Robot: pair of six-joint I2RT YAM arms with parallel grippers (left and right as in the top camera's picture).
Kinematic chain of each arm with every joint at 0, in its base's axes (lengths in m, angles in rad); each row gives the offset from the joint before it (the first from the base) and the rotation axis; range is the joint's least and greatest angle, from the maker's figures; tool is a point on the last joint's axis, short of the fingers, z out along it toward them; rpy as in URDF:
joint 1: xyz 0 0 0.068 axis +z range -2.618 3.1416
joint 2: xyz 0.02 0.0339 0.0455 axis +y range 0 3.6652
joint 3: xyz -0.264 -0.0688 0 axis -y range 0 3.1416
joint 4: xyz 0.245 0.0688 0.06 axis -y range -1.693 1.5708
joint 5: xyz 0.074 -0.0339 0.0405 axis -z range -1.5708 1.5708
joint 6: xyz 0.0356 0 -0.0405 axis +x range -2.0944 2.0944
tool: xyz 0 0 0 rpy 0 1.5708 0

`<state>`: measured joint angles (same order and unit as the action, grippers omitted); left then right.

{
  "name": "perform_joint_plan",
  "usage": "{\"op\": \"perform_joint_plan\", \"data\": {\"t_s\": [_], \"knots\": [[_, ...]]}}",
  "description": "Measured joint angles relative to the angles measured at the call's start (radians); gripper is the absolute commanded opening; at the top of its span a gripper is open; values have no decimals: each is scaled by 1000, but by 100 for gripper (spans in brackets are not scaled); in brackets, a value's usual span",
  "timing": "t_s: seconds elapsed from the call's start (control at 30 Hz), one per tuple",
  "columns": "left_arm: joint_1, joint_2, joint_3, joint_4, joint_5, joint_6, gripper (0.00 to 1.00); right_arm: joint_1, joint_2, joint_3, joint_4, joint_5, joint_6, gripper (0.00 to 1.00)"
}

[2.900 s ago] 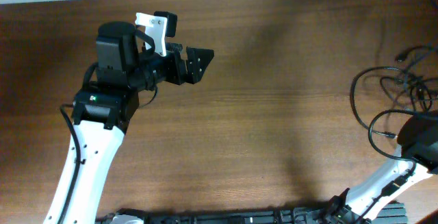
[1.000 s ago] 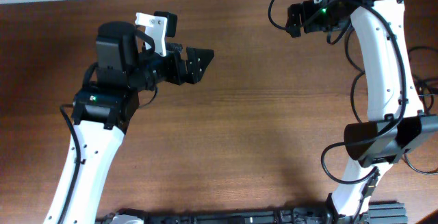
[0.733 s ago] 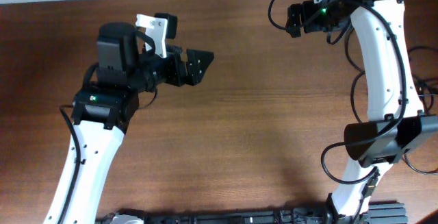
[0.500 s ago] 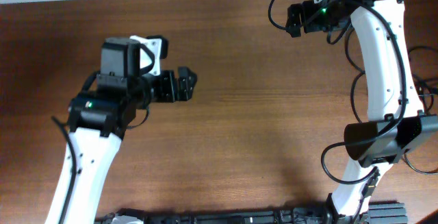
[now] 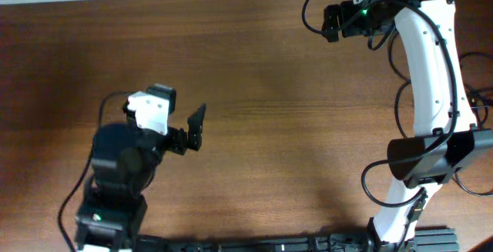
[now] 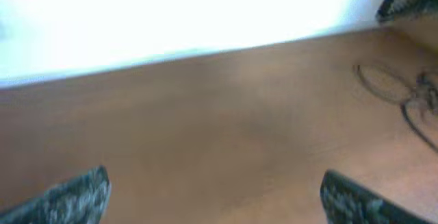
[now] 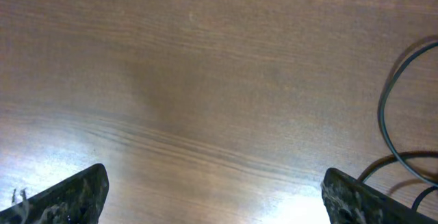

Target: Untangle cables

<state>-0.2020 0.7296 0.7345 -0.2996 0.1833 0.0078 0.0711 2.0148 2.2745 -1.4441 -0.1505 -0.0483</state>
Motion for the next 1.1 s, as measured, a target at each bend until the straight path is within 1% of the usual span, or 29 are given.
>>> {"op": "perform_joint_plan", "data": {"t_s": [0.03, 0.07, 0.17, 0.3, 0.4, 0.47, 0.6, 0.67, 0.73, 0.93, 1.1], "knots": [[3, -27, -50, 59, 2, 1, 99, 0, 0, 0, 0, 0, 0, 98], [9, -77, -130, 167, 6, 3, 99, 0, 0, 0, 0, 0, 0, 98], [13, -159, -278, 381, 13, 6, 99, 0, 0, 0, 0, 0, 0, 99], [32, -272, -500, 735, 22, 11, 99, 0, 0, -1, 0, 0, 0, 98], [63, -346, -644, 956, 23, 12, 99, 0, 0, -1, 0, 0, 0, 98], [82, -383, -697, 990, 23, 12, 99, 0, 0, -1, 1, 0, -1, 98], [122, -429, -721, 956, 23, 12, 99, 0, 0, -1, 0, 0, -1, 98], [153, -463, -720, 886, 23, 11, 99, 0, 0, -1, 0, 0, 0, 98], [179, -506, -722, 793, 22, 12, 99, 0, 0, -1, 0, 0, 0, 98], [235, -688, -724, 446, 23, 12, 99, 0, 0, -1, -1, 0, -1, 98], [251, -715, -724, 298, 21, 12, 99, 0, 0, -1, 0, 0, -1, 98]]}}
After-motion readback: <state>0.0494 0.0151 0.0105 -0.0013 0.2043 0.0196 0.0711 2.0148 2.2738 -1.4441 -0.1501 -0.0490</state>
